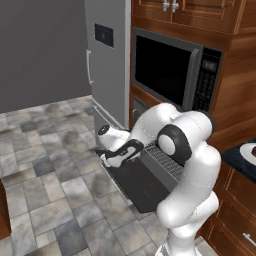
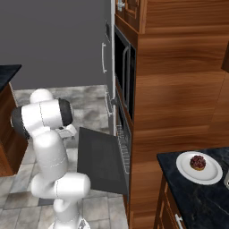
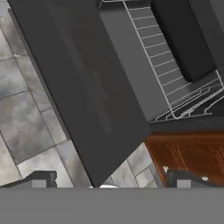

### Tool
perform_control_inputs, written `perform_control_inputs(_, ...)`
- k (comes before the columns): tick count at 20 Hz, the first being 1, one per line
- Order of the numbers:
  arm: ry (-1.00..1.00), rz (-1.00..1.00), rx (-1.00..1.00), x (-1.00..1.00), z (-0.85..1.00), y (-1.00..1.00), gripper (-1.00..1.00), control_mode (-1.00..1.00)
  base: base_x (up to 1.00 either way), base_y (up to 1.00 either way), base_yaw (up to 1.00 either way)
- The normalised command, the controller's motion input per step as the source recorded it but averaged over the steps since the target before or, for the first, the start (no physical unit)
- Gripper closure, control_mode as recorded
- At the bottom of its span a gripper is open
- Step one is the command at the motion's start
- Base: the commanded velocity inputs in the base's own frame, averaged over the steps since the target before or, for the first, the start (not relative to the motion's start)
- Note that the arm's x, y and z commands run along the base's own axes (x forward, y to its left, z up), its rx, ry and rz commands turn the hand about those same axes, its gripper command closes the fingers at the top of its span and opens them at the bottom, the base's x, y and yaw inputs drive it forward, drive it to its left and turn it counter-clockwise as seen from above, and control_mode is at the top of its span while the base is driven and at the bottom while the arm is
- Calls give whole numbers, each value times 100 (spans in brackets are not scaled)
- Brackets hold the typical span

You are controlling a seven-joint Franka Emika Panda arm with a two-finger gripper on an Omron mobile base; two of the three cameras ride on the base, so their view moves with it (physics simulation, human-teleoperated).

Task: Take the baked cake out of the oven and place it on the plate for cooling. Then close the oven door.

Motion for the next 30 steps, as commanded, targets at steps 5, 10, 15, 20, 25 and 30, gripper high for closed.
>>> perform_control_inputs(5,0,10,-21,-90,2,72,-100,-100,0,0,0)
perform_control_inputs(10,-1,3,-32,-43,-15,82,-100,-100,0,0,0)
perform_control_inputs(15,0,0,-40,-1,-33,73,-100,-100,0,0,0)
perform_control_inputs(20,0,0,-45,3,-48,50,-100,-100,0,0,0)
perform_control_inputs(25,0,-2,-46,15,-52,17,-100,-100,0,0,0)
perform_control_inputs(30,0,-7,-44,37,-46,0,-100,-100,0,0,0)
